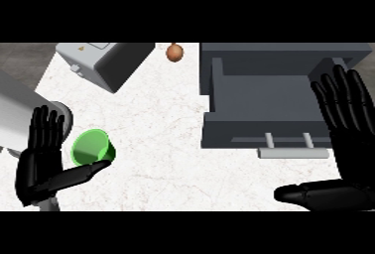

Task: Pick up the cup, place it into the drawer and close the drawer

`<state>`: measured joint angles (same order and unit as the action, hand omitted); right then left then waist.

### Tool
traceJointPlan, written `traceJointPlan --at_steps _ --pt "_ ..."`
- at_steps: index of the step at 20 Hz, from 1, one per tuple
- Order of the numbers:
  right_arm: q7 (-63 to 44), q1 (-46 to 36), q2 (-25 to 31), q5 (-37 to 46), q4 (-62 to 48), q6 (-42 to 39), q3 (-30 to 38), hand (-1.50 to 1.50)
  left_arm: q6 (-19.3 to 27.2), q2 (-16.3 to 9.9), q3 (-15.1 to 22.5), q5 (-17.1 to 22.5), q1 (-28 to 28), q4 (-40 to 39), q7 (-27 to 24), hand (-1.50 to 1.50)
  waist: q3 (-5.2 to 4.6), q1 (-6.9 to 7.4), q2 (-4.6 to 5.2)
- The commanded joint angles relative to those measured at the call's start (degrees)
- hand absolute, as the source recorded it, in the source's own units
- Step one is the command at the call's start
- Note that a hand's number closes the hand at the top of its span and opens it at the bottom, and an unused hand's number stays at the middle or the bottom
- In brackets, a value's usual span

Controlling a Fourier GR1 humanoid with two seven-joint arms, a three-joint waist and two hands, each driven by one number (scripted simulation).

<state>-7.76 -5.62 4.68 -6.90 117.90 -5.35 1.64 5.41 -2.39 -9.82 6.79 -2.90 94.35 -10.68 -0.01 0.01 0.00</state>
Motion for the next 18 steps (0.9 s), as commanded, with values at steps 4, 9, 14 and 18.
traceJointPlan --at_steps 4,9,14,18 --pt "-4.18 -4.29 0.48 0.07 0.04 1.3 0.57 -1.5 -4.75 -2.63 -4.03 2.7 0.64 -11.07 -7.9 -1.5 -0.02 0.05 0.03" --pt "-1.62 -0.15 -0.02 -0.85 1.34 -0.93 -0.37 -1.5 -4.57 -1.81 -3.5 1.01 1.62 -19.2 -13.57 -1.5 0.0 -0.04 0.0" --pt "-3.11 1.4 -0.73 0.13 3.8 0.31 -0.98 -1.5 -5.71 -2.1 -4.47 2.07 1.88 -24.35 -17.03 -1.5 0.0 -0.06 -0.02" --pt "-0.6 -3.58 -1.02 0.89 -3.36 0.38 -0.69 -1.5 -4.63 -3.6 -5.37 2.65 4.16 -25.33 -15.4 -1.5 0.0 0.11 0.02"
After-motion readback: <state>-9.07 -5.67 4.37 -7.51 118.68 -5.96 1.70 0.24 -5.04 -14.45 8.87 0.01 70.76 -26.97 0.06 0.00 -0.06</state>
